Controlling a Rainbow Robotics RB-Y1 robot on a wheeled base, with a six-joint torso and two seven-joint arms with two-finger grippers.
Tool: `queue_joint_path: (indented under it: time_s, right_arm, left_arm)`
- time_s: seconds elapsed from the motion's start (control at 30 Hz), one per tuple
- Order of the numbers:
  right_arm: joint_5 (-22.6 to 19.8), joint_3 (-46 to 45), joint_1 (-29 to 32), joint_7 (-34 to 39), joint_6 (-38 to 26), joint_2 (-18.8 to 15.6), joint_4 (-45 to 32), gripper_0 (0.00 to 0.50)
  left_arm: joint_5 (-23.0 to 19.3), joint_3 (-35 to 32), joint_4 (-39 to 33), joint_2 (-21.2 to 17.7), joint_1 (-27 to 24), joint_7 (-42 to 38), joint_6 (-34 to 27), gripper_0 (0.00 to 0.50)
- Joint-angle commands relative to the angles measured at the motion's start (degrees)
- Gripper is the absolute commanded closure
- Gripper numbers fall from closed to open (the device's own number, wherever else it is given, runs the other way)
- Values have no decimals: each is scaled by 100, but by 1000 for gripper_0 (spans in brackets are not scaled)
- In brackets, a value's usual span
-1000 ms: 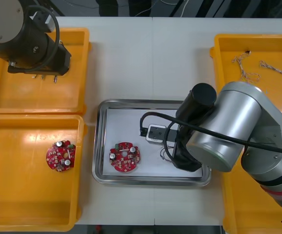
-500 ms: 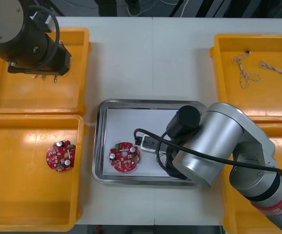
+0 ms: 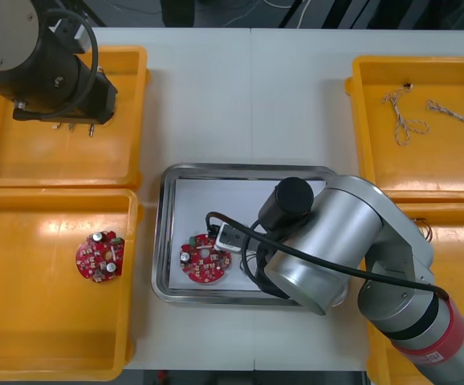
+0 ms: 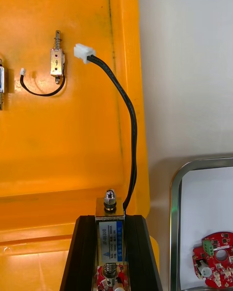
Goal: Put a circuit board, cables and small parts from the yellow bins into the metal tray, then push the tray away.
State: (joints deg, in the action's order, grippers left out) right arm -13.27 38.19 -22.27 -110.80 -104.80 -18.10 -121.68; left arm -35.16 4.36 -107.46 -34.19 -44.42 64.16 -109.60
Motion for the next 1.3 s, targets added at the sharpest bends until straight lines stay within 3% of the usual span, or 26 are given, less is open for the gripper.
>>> queue_joint_path:
  time_s: [0.03, 0.07, 0.1, 0.17, 0.57, 0.97, 1.13, 1.3]
  right_arm:
    - [62, 75, 135, 85, 47, 26, -66, 279]
    - [79, 75, 135, 85, 56, 26, -66, 146]
    - [79, 75, 135, 85, 56, 26, -66, 82]
    - [88, 66, 126, 76, 56, 26, -75, 0]
    - [62, -145, 135, 32, -14, 17, -233, 0]
    - [-132, -839, -102, 67, -520, -62, -1139, 0]
    - [-686, -1604, -278, 94, -520, -62, -1534, 0]
    - [-1459, -2562, -489, 155, -520, -325, -1727, 0]
  left_arm:
    - [-35, -181, -179, 79, 12, 9, -40, 500]
    - [-35, -172, -179, 79, 12, 9, -40, 500]
    - [-35, -181, -179, 79, 12, 9, -40, 500]
    - [-35, -172, -179, 79, 12, 9, -40, 500]
    - [-43, -172, -179, 79, 12, 18, -40, 500]
    - [-52, -189, -179, 79, 12, 27, -40, 500]
    - [-61, -189, -179, 79, 21, 35, -40, 500]
    - [-79, -189, -179, 97, 12, 9, -40, 500]
